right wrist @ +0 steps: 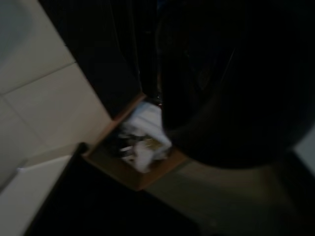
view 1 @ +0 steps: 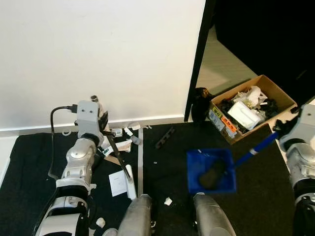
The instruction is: Sweep floor
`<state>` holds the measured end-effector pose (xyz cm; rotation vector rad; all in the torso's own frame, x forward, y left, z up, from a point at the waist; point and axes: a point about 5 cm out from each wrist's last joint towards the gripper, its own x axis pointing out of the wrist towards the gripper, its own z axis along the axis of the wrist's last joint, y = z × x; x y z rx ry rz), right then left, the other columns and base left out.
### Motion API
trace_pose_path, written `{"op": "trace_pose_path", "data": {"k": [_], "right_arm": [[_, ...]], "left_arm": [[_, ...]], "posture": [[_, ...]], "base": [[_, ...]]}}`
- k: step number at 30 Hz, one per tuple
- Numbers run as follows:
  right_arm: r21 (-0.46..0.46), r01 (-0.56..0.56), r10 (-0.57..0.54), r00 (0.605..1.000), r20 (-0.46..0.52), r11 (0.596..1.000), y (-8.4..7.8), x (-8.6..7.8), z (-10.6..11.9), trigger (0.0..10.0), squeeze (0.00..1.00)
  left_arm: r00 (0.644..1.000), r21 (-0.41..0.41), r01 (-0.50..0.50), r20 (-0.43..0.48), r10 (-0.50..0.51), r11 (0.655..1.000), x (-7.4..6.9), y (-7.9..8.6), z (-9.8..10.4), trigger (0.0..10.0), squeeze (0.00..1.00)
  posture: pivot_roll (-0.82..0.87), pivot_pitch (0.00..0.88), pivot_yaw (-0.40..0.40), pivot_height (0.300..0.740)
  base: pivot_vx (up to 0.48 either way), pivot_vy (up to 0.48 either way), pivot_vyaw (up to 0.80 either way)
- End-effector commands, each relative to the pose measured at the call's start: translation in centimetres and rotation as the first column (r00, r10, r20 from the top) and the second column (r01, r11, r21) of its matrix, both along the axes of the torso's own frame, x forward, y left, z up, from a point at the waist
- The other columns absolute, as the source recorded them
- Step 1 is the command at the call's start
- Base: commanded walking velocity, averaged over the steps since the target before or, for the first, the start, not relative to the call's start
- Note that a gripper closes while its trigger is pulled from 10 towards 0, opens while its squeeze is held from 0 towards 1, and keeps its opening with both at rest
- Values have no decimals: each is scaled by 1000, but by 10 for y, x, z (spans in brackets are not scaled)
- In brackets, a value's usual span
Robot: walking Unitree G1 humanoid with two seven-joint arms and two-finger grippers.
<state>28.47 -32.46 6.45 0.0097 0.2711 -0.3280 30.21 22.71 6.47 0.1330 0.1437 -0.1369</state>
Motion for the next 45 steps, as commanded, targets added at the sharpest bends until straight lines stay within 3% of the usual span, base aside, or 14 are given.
{"op": "trace_pose_path", "data": {"k": [1, 13, 24, 38, 45], "right_arm": [[-37, -6, 9, 998, 66, 999, -1, 5, 14, 10000, 0], [-10, -38, 39, 990, 138, 999, 19, 18, 20, 10000, 0], [59, 4, -14, 986, 166, 998, 12, 19, 24, 10000, 0], [84, -20, 4, 983, 182, 996, 19, 23, 26, 10000, 0], [92, -33, 16, 983, 185, 995, 21, 25, 27, 10000, 0]], "left_arm": [[999, 17, 21, 41, -21, 1000, 7, -8, 8, 10000, 0], [998, -37, -52, 38, 54, 998, 9, -9, 7, 10000, 0], [999, -70, -44, 25, 46, 997, 8, -16, 3, 10000, 0], [998, -104, -47, 23, 50, 993, 8, -23, 3, 10000, 0], [999, -110, -49, 16, 51, 993, 7, -24, 2, 10000, 0]], "posture": [[-21, 45, 27, 740], [-18, 27, 6, 740], [-20, 27, -2, 740], [-21, 27, 0, 740], [-22, 31, -3, 740]], "base": [[0, 0, 0], [0, 0, 0], [0, 0, 0], [0, 0, 0], [0, -403, 0]]}}
